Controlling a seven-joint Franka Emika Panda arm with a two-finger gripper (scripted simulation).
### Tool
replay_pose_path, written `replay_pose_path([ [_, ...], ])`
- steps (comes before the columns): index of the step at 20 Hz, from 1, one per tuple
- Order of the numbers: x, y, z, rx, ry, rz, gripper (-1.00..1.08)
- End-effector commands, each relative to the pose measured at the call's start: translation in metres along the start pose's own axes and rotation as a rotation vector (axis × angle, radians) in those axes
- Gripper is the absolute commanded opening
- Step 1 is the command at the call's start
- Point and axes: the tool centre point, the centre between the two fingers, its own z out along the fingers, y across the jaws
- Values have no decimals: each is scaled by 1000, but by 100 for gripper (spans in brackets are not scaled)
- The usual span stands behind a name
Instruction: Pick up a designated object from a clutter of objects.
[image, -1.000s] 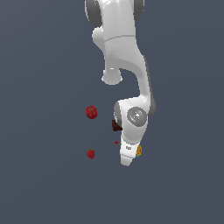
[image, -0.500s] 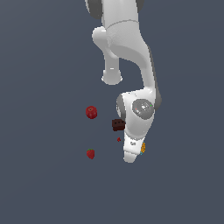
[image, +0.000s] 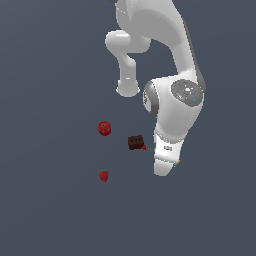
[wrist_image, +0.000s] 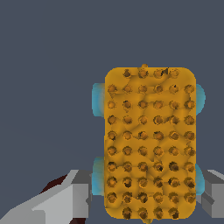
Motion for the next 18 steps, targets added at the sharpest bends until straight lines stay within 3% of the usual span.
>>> replay_pose_path([
  [1, 8, -4, -31, -1, 0, 0, -100],
  [11, 40, -15, -146, 0, 1, -1, -100],
  [18, 55, -18, -202, 0, 2, 0, -100],
])
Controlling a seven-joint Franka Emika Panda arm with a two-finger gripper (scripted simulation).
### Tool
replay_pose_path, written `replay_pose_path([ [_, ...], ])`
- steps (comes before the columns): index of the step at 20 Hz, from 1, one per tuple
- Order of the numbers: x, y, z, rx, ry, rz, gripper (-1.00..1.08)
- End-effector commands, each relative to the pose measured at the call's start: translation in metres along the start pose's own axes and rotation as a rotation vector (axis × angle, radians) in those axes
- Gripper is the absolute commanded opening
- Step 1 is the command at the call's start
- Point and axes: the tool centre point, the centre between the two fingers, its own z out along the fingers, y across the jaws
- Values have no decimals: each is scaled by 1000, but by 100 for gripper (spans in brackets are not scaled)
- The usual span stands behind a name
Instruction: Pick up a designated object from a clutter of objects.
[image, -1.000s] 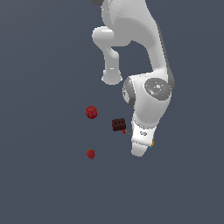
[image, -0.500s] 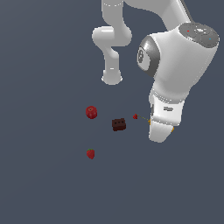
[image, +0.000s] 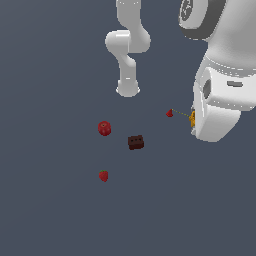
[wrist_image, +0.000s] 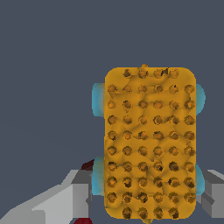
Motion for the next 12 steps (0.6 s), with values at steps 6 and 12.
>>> replay_pose_path([
  [6, 10, -1, -36, 1, 0, 1, -100],
  [12, 12, -1, -43, 1, -1, 2, -100],
])
